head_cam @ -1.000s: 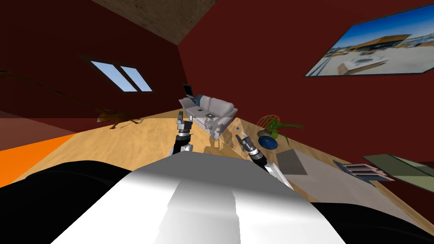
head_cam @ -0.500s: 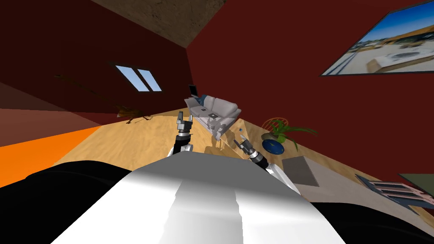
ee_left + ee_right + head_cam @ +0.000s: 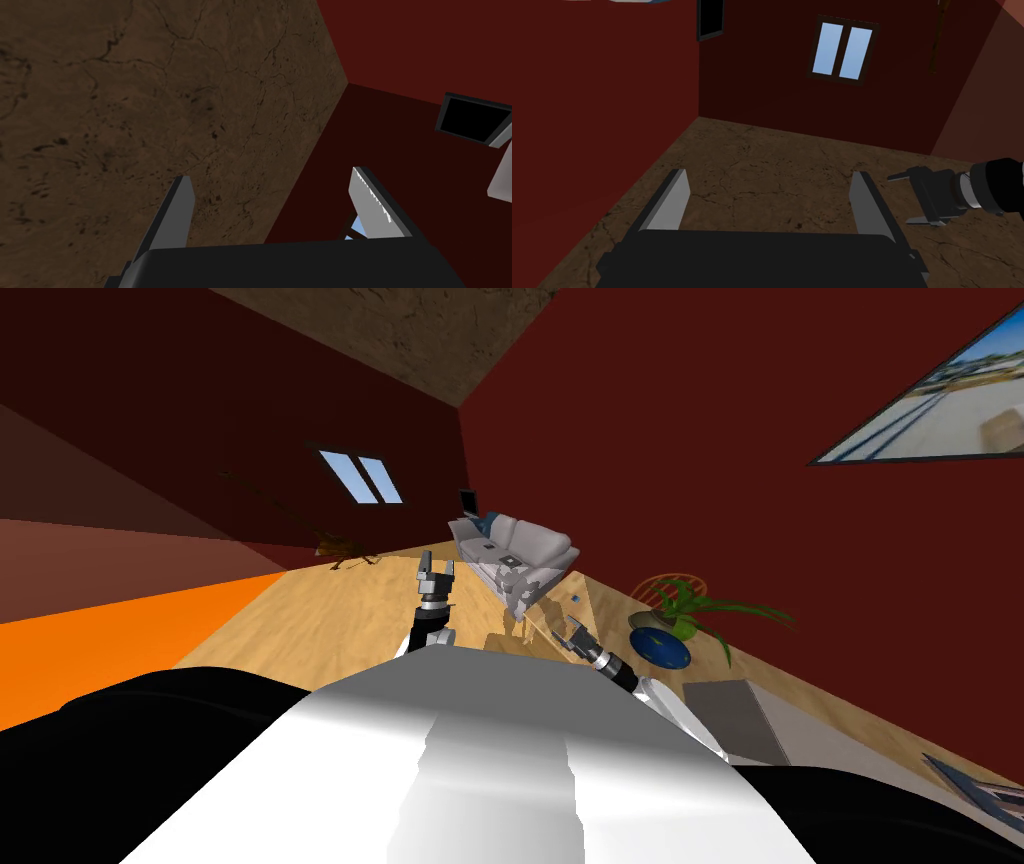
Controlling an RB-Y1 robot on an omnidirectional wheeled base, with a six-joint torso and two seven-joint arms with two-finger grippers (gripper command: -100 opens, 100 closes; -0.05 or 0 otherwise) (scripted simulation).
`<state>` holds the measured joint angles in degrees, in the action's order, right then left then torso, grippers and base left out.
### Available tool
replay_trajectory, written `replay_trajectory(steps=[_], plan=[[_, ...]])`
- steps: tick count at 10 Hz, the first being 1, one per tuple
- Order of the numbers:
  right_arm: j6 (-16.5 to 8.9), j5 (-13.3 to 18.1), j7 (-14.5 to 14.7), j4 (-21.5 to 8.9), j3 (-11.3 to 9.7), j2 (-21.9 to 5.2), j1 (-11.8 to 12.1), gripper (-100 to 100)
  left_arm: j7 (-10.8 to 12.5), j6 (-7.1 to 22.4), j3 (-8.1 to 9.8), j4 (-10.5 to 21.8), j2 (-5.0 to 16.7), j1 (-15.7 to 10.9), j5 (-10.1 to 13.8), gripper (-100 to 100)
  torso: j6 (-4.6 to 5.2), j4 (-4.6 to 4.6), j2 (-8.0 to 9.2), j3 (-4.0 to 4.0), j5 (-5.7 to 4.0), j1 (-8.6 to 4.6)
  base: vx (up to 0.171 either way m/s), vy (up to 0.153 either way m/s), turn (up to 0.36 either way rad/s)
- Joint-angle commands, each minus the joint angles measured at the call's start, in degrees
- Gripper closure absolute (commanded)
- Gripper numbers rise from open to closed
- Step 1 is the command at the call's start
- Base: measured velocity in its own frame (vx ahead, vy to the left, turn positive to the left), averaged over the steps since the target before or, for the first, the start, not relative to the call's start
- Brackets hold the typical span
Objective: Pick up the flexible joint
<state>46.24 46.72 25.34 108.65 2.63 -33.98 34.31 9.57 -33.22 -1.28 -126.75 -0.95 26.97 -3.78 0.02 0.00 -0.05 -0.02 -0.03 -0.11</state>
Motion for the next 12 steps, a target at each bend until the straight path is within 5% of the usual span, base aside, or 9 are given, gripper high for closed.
replay_trajectory(steps=[1,12], plan=[[0.59,2.37,1.41,-0.72,-0.09,-0.62,0.44,-100,0.0,0.0,0.0,0.0,0.0,0.0,0.0,0,0.0,0.0,0.0,0.0,0.0,0.0,-0.009,-0.012,0.139],[5.09,19.71,12.25,-10.97,0.36,-9.88,2.84,-100,0.0,0.0,0.01,0.0,0.0,0.01,0.0,0,0.04,0.0,-0.03,-0.01,-0.01,0.01,-0.008,-0.01,0.162]])
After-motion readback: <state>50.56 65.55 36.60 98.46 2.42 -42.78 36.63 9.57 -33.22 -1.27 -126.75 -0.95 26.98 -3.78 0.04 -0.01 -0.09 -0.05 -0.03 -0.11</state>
